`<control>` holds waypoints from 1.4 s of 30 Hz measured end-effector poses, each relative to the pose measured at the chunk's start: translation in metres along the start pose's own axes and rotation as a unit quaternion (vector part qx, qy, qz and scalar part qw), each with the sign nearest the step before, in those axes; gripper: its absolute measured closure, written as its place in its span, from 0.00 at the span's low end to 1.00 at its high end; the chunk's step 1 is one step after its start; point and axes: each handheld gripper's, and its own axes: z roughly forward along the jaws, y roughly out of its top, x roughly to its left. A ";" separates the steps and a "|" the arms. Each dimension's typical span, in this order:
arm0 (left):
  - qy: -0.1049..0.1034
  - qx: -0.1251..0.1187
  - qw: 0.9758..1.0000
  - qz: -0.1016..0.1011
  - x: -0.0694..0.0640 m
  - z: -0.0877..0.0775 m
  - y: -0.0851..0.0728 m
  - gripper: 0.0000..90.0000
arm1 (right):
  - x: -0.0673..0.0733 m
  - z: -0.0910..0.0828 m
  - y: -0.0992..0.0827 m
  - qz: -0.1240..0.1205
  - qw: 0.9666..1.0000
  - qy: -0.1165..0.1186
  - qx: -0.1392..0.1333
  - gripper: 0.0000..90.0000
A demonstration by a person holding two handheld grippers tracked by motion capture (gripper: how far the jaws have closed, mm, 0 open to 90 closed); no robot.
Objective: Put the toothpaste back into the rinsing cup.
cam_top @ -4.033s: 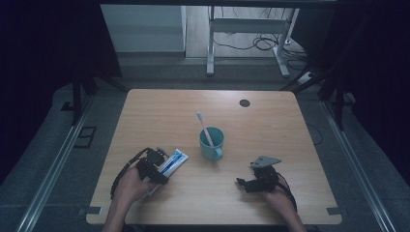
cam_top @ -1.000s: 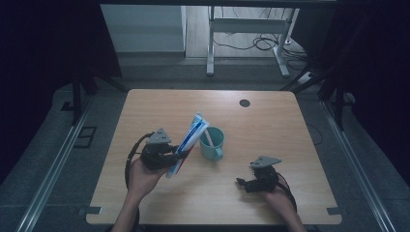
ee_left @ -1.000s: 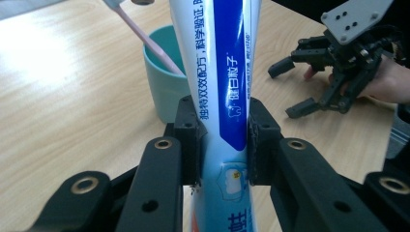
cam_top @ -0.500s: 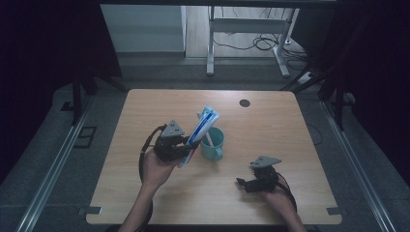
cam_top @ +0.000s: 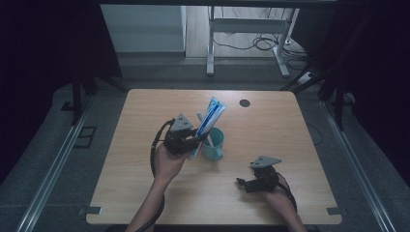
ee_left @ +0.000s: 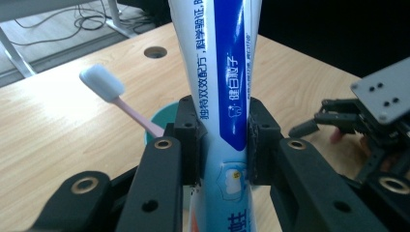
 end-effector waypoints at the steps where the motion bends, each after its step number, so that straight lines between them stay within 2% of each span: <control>1: 0.003 -0.003 1.000 -0.001 0.000 0.002 0.000 0.80 | 0.000 0.000 0.000 0.000 1.000 -0.001 0.000 0.15; 6: 0.008 -0.024 1.000 -0.014 0.004 0.010 0.003 0.80 | 0.000 0.000 0.000 -0.001 1.000 0.000 0.000 0.15; 11: 0.012 -0.036 0.999 -0.017 0.004 0.017 0.007 0.80 | 0.000 0.000 0.000 -0.001 1.000 0.000 0.000 0.15; 18: 0.029 -0.048 0.998 -0.008 -0.001 0.030 0.011 0.80 | 0.000 0.000 0.000 -0.001 1.000 0.000 0.000 0.15; 31: 0.043 -0.076 0.996 -0.008 -0.006 0.048 0.019 0.80 | 0.000 0.000 0.000 -0.002 1.000 -0.001 0.000 0.15; 38: 0.055 -0.082 0.995 -0.006 -0.007 0.054 0.024 0.80 | 0.000 0.000 0.000 -0.002 1.000 -0.001 0.000 0.15; 42: 0.060 -0.086 0.995 -0.004 -0.008 0.058 0.021 0.79 | 0.000 0.000 0.000 -0.002 1.000 0.000 -0.001 0.15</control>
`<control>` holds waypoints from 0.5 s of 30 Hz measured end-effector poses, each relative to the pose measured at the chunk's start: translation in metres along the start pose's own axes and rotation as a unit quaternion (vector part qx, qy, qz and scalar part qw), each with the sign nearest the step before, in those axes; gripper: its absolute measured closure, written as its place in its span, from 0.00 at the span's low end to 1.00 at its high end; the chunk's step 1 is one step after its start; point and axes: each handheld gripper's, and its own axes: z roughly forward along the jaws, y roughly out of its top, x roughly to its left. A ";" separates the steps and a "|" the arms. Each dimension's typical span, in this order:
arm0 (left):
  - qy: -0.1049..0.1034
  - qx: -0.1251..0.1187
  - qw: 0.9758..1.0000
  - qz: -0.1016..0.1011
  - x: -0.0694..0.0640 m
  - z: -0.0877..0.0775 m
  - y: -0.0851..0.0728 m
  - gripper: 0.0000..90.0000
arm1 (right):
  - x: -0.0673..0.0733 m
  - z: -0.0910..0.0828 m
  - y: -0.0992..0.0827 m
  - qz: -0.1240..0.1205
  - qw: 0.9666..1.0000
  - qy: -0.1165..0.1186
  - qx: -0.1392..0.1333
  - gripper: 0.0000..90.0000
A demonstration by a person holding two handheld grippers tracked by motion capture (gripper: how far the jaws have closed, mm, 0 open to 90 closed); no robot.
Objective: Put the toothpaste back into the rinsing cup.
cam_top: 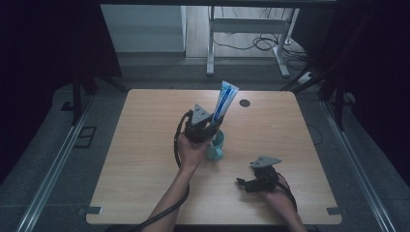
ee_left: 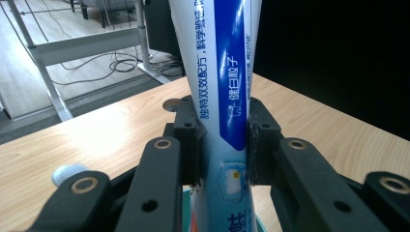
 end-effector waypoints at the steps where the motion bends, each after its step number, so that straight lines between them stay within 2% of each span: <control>1: 0.000 0.000 1.000 -0.001 0.000 0.001 -0.001 0.79 | 0.000 0.000 0.000 0.001 1.000 0.000 0.000 0.15; 8: 0.007 0.004 1.000 -0.004 -0.001 0.005 -0.013 0.79 | 0.000 0.000 0.000 0.001 1.000 0.000 0.001 0.15; 15: 0.012 0.017 1.000 0.008 -0.006 0.011 -0.023 0.79 | 0.000 0.000 0.000 0.001 1.000 0.000 0.001 0.15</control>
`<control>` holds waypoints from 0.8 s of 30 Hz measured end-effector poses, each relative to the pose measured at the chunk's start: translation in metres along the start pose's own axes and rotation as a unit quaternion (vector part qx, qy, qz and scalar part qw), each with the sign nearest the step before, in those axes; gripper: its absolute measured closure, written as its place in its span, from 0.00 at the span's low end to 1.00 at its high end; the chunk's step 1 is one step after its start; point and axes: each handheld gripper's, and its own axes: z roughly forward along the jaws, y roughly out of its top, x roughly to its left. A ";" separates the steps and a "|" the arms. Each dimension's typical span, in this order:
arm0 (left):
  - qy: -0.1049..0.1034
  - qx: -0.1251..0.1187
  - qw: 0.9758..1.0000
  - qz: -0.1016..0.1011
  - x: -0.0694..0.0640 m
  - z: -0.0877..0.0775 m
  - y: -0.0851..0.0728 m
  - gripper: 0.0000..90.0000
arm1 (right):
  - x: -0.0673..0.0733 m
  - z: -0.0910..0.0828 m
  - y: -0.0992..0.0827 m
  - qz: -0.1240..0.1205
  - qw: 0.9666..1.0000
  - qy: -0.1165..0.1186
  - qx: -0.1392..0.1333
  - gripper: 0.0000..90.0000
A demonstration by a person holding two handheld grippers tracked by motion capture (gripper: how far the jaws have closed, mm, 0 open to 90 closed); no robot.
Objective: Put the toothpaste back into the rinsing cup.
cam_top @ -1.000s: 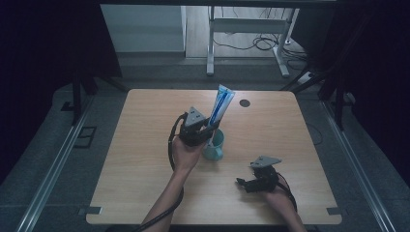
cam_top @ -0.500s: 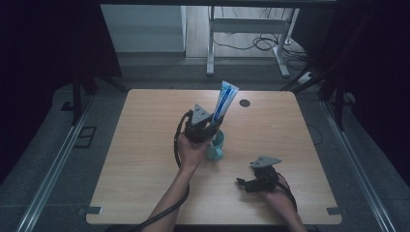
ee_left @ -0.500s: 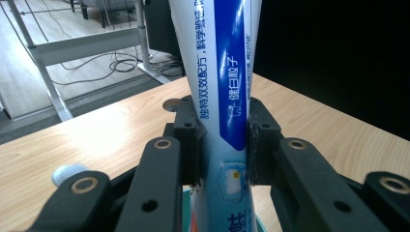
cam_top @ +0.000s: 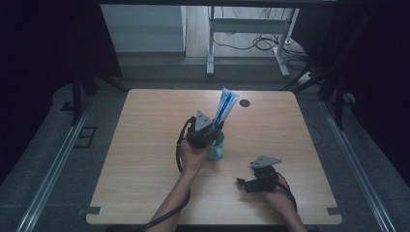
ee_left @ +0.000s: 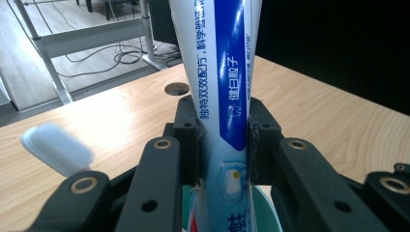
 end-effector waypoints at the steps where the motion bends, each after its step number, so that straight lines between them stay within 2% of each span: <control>1: 0.000 0.001 1.000 0.002 -0.001 0.001 -0.001 0.79 | 0.000 0.000 0.000 0.000 1.000 0.000 0.000 0.15; 6: 0.003 0.012 1.000 0.009 -0.004 0.004 -0.008 0.79 | 0.000 0.000 0.000 0.000 1.000 0.000 0.000 0.15; 12: 0.006 0.021 1.000 0.006 -0.004 0.008 -0.015 0.79 | 0.000 0.000 0.000 0.000 1.000 0.000 0.000 0.15; 24: 0.016 0.042 0.999 0.020 -0.007 0.013 -0.022 0.77 | 0.000 0.000 0.000 0.001 1.000 0.000 -0.001 0.15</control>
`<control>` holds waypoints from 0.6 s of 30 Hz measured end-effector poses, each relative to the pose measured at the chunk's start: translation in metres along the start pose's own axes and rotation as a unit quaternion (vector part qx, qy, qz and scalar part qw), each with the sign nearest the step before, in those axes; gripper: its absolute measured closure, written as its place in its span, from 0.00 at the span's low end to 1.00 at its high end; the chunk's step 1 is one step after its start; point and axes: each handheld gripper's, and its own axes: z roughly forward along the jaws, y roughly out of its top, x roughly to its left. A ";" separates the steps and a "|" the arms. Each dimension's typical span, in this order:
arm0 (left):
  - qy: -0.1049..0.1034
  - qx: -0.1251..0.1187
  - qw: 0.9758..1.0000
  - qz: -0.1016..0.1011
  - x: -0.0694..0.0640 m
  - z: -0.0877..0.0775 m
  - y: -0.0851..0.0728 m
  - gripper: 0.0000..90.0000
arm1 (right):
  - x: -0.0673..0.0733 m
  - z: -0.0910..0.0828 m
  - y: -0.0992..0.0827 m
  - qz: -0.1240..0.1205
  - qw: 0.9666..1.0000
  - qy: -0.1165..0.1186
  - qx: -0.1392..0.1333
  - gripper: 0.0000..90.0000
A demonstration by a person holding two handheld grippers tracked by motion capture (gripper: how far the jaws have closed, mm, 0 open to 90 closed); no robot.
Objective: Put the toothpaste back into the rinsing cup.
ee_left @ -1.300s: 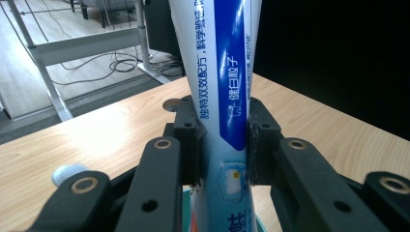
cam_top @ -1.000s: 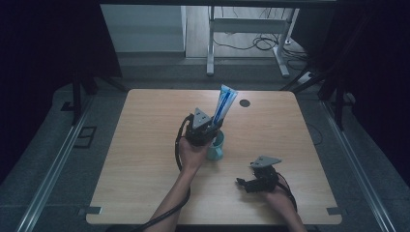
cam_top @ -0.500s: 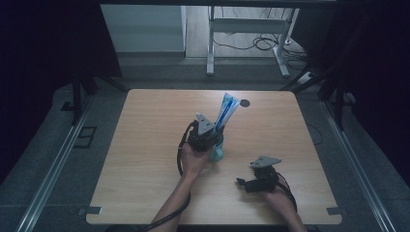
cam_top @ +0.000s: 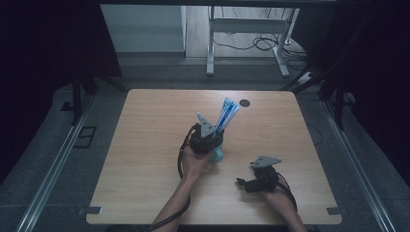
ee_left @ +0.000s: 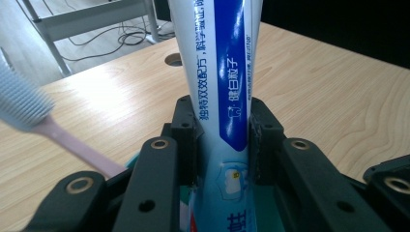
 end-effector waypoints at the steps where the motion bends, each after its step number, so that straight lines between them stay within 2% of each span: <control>1: 0.002 0.002 1.000 0.002 0.000 0.000 0.000 0.77 | 0.000 0.000 0.000 -0.001 1.000 0.000 0.000 0.15; 7: 0.009 0.012 1.000 0.000 0.000 0.000 -0.003 0.75 | 0.000 0.000 0.000 0.000 1.000 0.000 0.000 0.15; 13: 0.006 0.023 1.000 -0.005 0.002 -0.001 -0.008 0.74 | 0.000 0.000 0.000 0.000 1.000 -0.001 0.000 0.15; 16: 0.008 0.035 0.999 0.000 0.001 -0.001 -0.010 0.72 | 0.000 0.000 0.000 0.000 1.000 -0.001 0.000 0.15; 18: 0.007 0.033 0.999 -0.005 0.002 -0.002 -0.011 0.71 | 0.000 0.000 0.000 0.000 1.000 0.000 0.000 0.15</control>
